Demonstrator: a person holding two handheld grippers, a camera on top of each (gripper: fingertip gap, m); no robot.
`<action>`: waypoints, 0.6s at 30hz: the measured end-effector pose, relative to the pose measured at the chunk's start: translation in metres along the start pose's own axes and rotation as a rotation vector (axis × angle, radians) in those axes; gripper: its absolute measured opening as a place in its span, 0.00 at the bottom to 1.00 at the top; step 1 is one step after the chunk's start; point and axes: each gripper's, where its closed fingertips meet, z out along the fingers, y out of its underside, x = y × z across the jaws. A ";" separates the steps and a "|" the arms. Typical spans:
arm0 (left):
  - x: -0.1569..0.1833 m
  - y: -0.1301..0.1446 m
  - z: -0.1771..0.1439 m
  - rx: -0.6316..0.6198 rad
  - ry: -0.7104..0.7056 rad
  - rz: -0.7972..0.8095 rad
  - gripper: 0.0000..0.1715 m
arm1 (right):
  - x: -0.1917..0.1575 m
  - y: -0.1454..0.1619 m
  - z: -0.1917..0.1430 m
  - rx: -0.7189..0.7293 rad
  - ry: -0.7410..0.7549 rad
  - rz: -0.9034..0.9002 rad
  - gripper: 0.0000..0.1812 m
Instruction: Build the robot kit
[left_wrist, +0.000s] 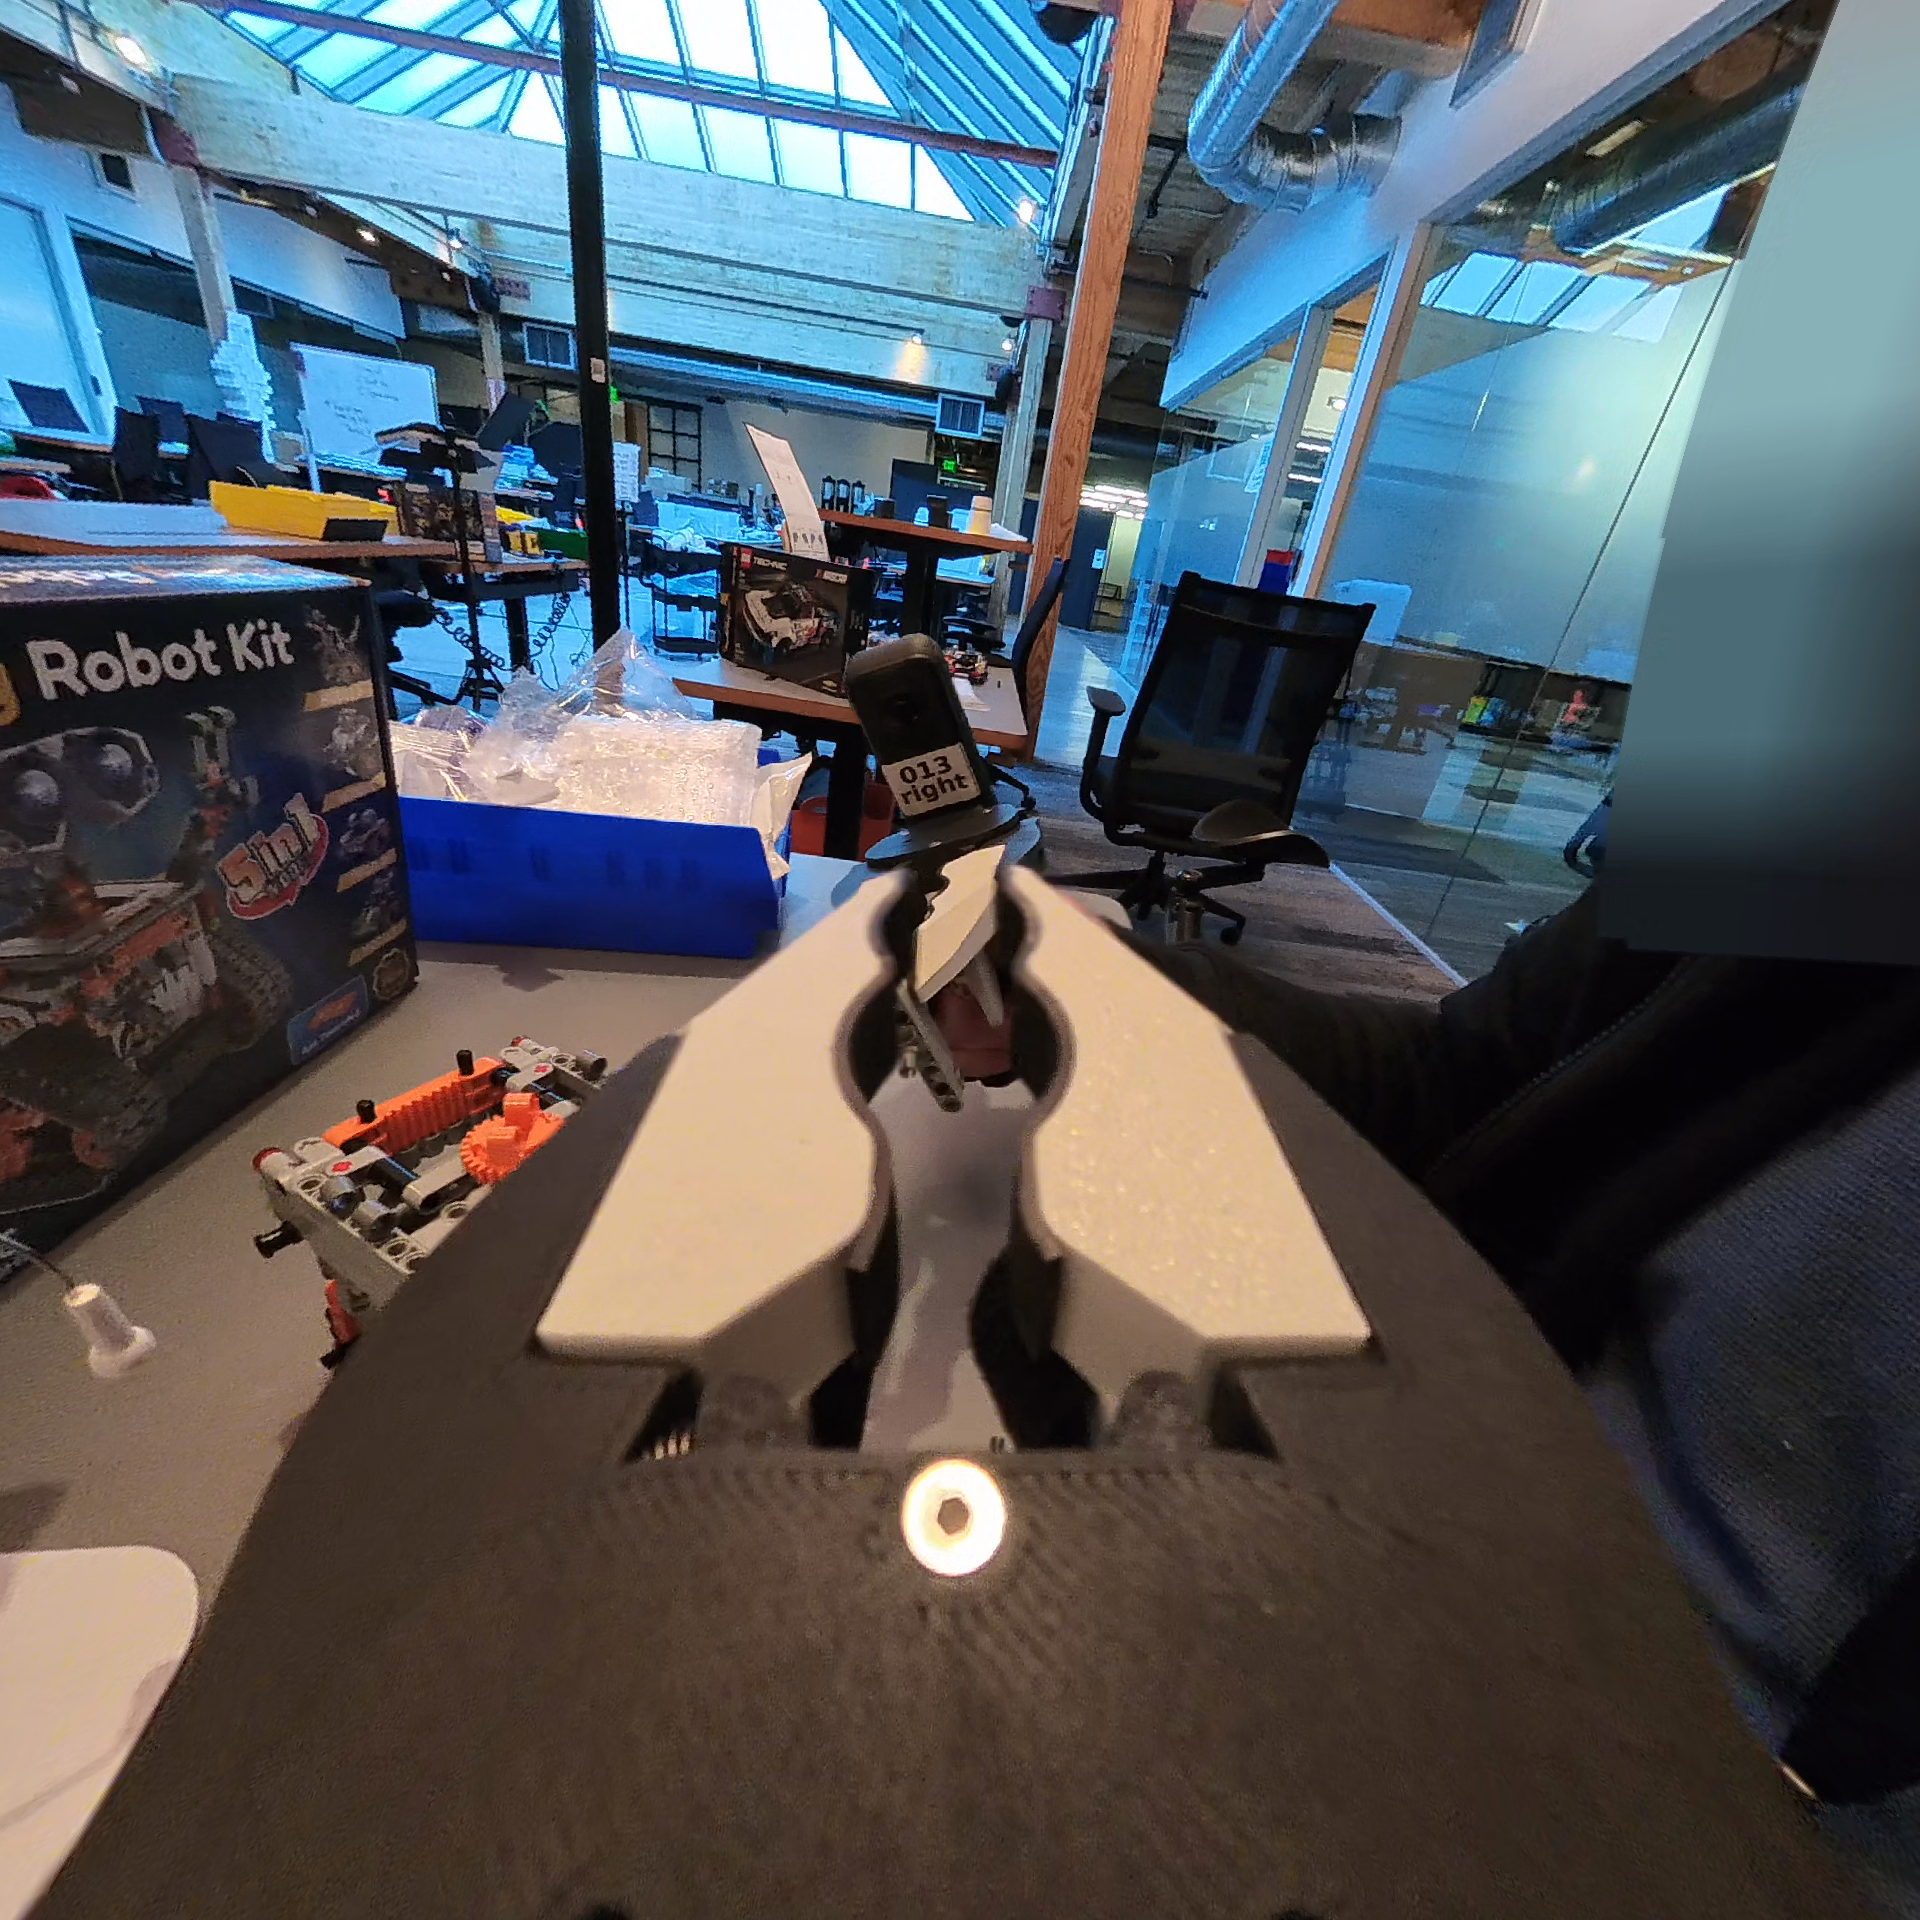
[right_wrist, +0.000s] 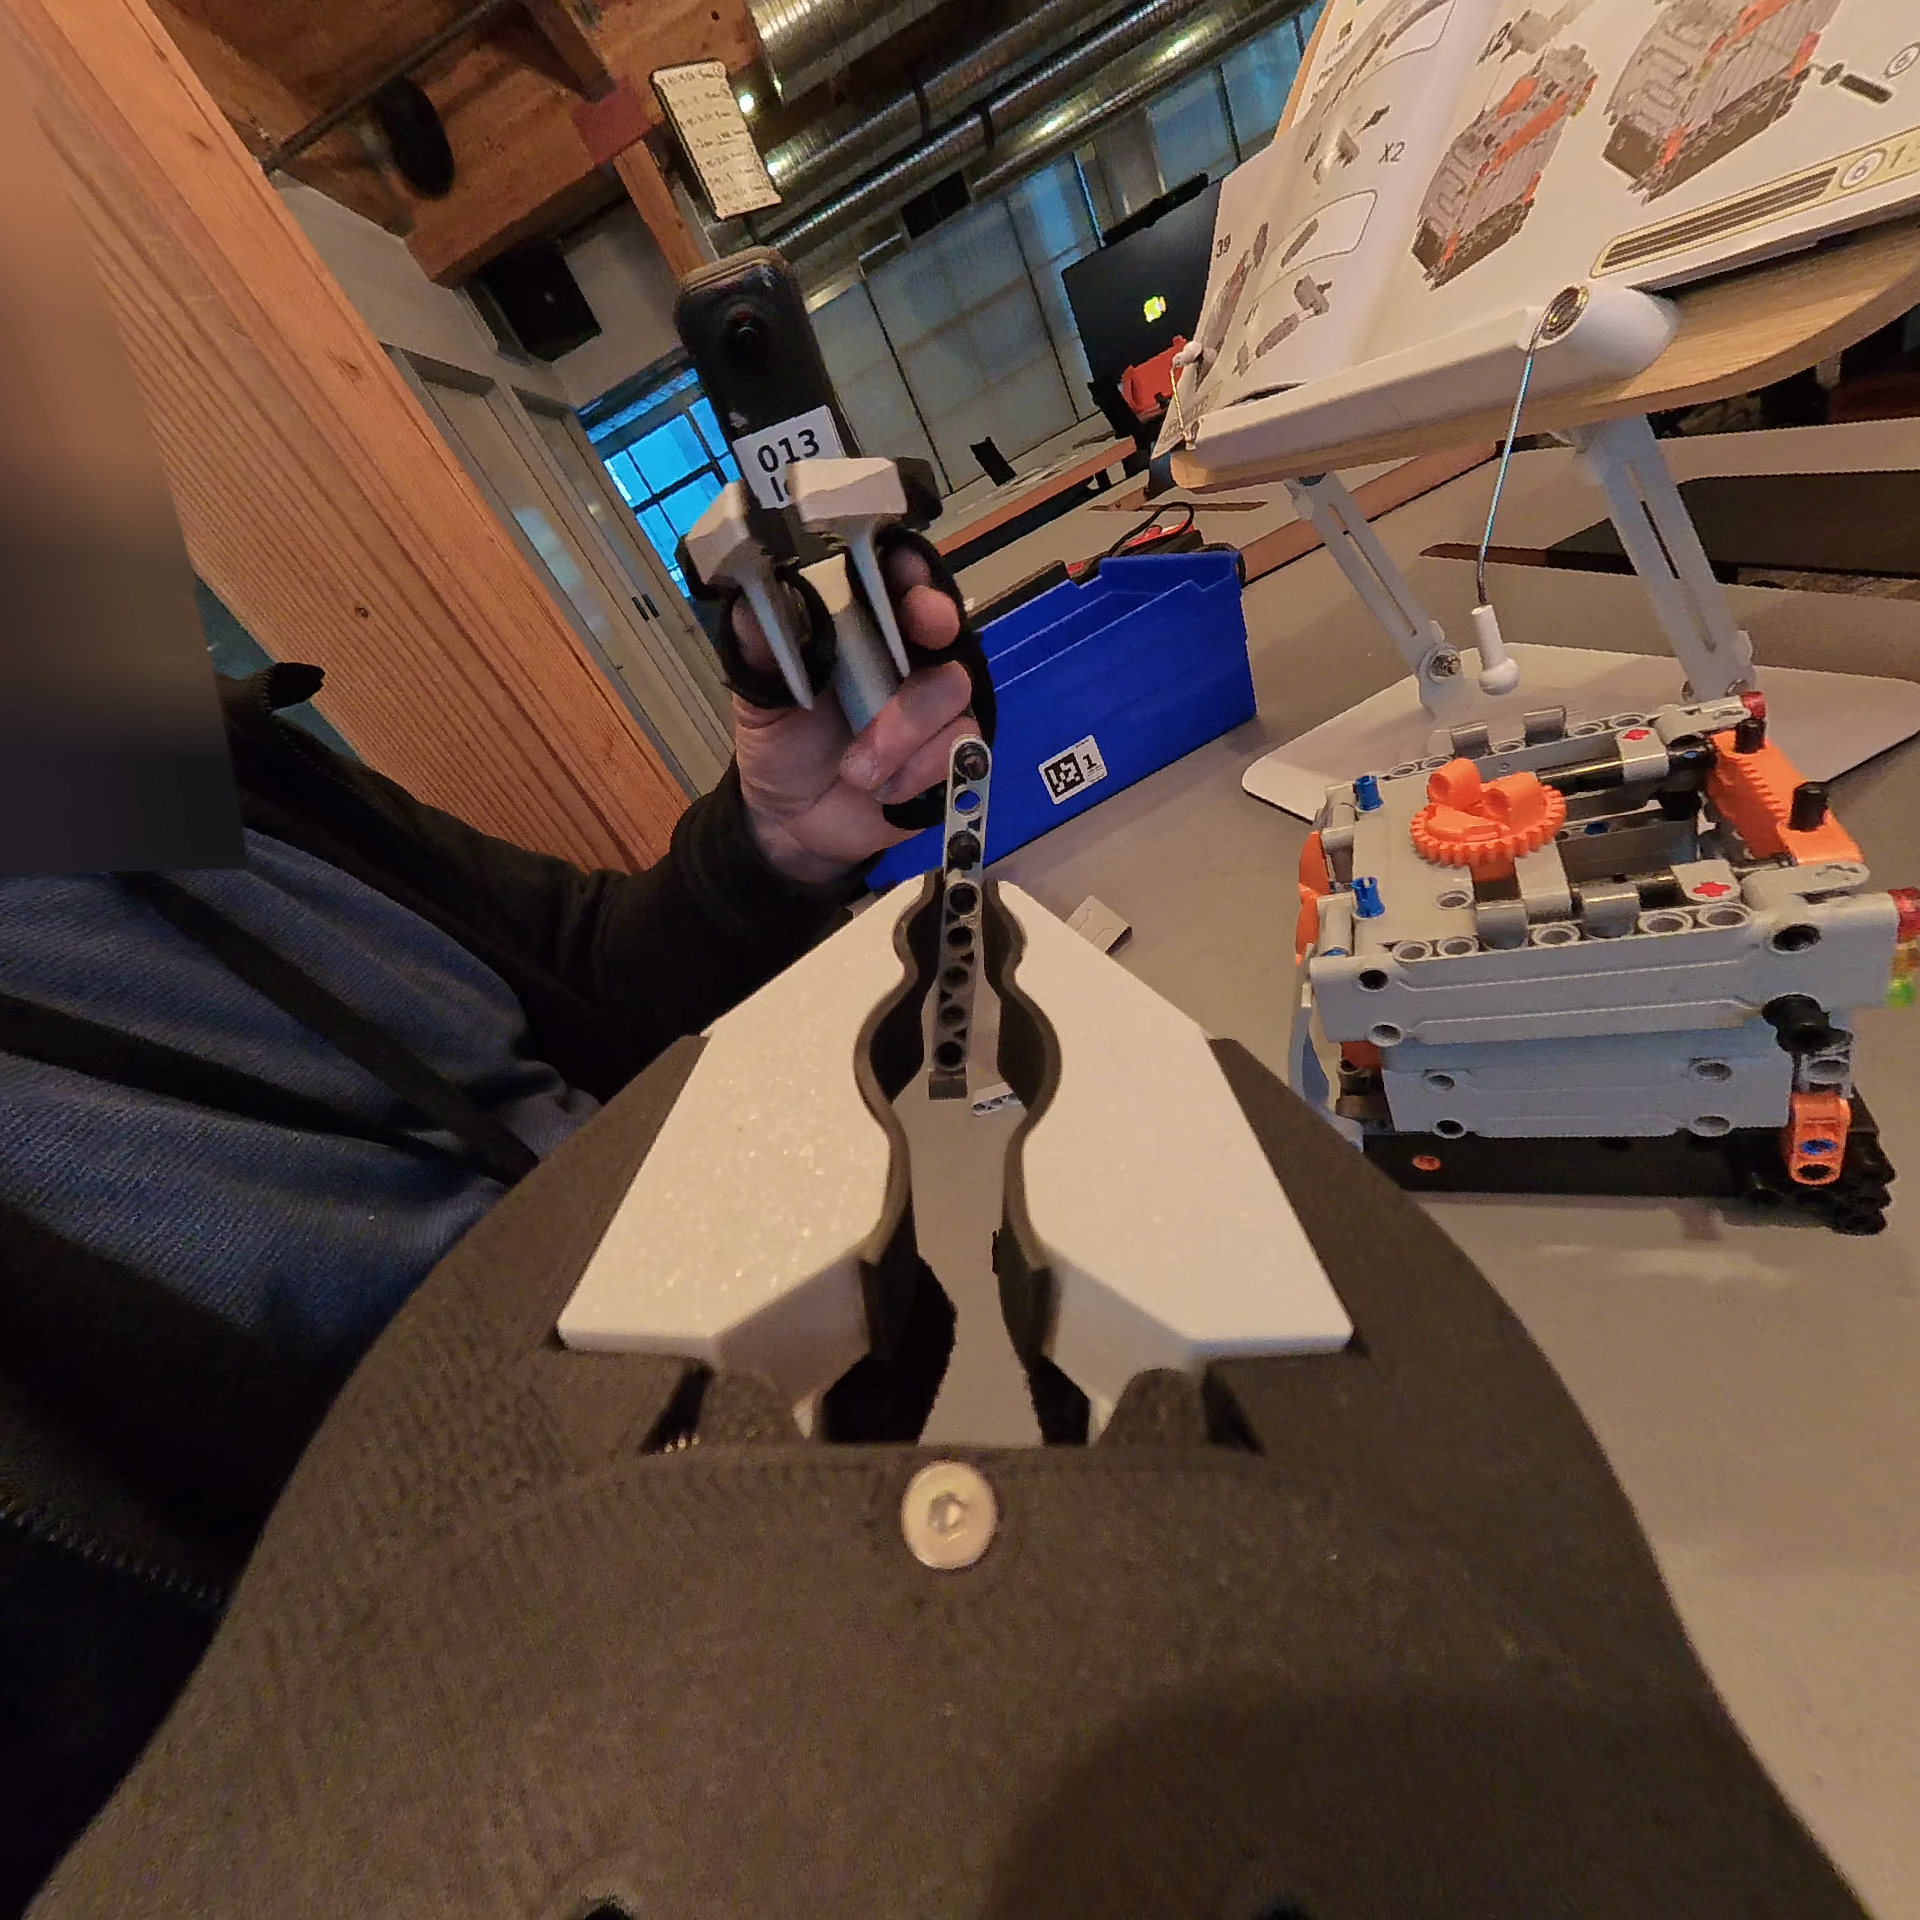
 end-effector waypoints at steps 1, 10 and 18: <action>-0.001 0.001 0.000 -0.006 -0.019 0.022 0.00 | 0.000 0.000 0.000 0.000 0.002 -0.001 0.02; -0.021 0.018 -0.001 -0.107 -0.147 0.051 0.18 | -0.003 -0.001 0.004 0.007 -0.010 0.006 0.02; -0.026 0.044 0.005 -0.220 -0.177 0.092 0.12 | 0.001 0.002 0.008 -0.005 0.001 0.033 0.02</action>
